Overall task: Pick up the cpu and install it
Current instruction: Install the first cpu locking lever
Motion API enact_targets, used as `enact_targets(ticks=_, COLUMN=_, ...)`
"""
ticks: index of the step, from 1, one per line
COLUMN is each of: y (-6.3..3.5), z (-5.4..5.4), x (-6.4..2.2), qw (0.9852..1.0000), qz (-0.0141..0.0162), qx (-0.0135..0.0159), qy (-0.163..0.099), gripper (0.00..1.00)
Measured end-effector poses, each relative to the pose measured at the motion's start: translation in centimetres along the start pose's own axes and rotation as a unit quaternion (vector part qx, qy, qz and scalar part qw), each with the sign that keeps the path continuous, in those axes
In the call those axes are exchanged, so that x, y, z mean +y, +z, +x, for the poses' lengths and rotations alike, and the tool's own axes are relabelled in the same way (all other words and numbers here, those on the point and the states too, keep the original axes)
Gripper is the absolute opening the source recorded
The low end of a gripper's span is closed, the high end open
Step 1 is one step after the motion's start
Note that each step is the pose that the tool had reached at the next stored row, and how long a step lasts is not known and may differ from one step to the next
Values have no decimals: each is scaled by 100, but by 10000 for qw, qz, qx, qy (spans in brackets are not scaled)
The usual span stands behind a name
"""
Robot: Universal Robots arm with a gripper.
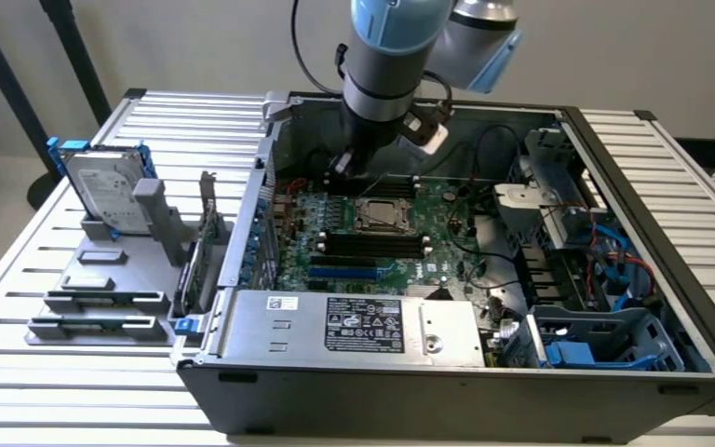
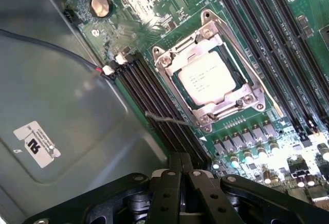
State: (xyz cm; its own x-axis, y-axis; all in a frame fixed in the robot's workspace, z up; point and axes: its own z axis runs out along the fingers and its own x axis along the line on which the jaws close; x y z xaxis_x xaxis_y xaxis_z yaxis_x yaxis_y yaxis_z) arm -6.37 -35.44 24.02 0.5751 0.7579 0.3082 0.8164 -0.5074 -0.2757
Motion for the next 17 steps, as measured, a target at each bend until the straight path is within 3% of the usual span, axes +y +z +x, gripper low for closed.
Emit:
enact_targets(ticks=4, y=39, z=-11, x=11, qw=10000, qz=-67, qx=-64, qy=-4, gripper=11)
enact_targets(ticks=8, y=97, z=-24, x=24, qw=9999, qz=-99, qx=-95, qy=-6, gripper=11)
enact_targets(ticks=13, y=175, z=-35, x=37, qw=9999, qz=-127, qx=-111, qy=-11, gripper=11)
enact_targets(ticks=17, y=232, z=-47, x=49, qw=9998, qz=-152, qx=-102, qy=-19, gripper=11)
